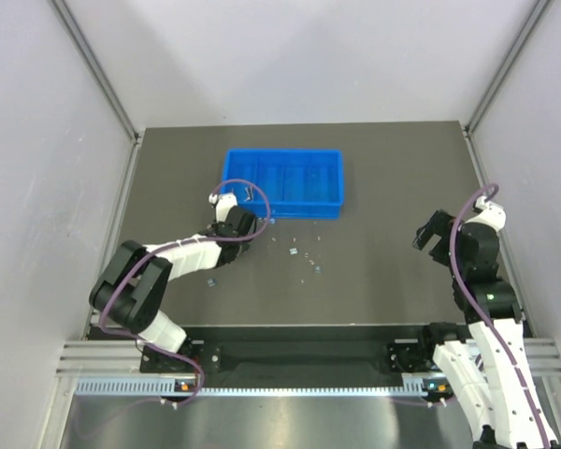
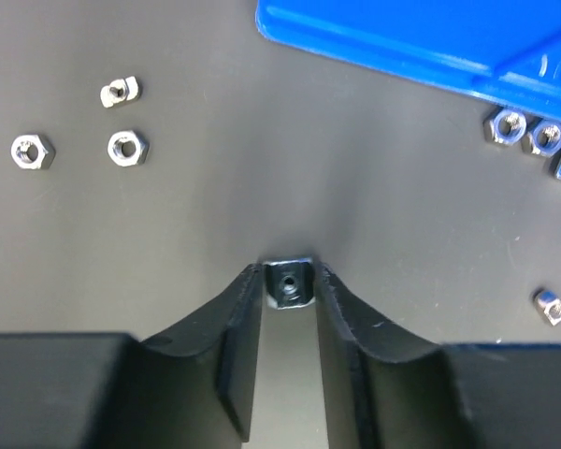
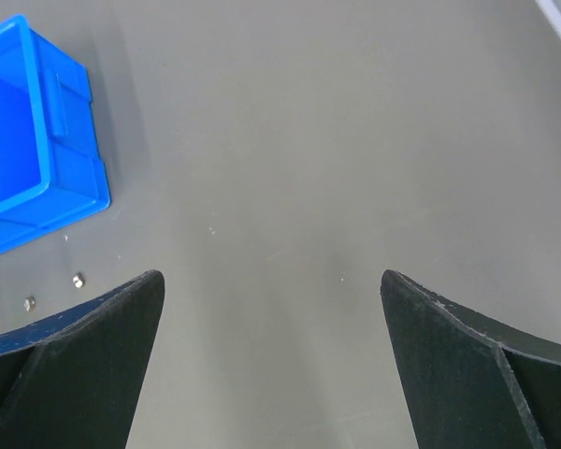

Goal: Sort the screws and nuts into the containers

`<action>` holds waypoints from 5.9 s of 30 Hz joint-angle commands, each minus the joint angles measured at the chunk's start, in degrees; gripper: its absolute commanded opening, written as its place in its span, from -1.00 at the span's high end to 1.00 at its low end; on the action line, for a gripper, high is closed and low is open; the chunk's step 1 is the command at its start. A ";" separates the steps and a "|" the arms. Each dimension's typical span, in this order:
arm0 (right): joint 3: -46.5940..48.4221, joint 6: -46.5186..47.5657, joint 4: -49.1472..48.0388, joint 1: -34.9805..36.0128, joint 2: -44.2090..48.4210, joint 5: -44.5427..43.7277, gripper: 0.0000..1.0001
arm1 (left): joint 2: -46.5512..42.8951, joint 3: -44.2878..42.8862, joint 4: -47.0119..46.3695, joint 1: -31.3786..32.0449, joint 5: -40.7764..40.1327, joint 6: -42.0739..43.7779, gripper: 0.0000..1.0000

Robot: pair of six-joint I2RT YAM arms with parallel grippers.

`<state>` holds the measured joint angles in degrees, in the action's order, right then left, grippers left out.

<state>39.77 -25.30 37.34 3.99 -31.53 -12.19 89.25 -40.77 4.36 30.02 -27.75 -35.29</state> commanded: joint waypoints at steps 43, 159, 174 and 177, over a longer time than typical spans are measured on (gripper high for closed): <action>2.16 -3.17 0.54 0.40 2.35 6.55 -0.99 | -1.90 -19.07 -5.50 -0.31 7.62 8.30 0.60; 2.15 -0.54 -1.40 0.32 -2.48 6.56 -0.99 | -2.59 -2.20 2.41 9.00 14.38 17.88 -0.23; 2.33 -0.19 -1.66 0.32 -4.51 5.95 -1.00 | -1.09 -3.18 3.81 6.63 22.48 17.71 0.09; 2.07 -0.36 -1.84 0.32 -4.59 6.03 -0.99 | -1.62 -3.17 3.99 6.81 19.33 17.62 0.05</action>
<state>40.82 -25.67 37.78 3.99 -36.18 -5.28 88.38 -43.31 8.56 36.60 -7.38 -17.04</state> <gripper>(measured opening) 0.996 0.464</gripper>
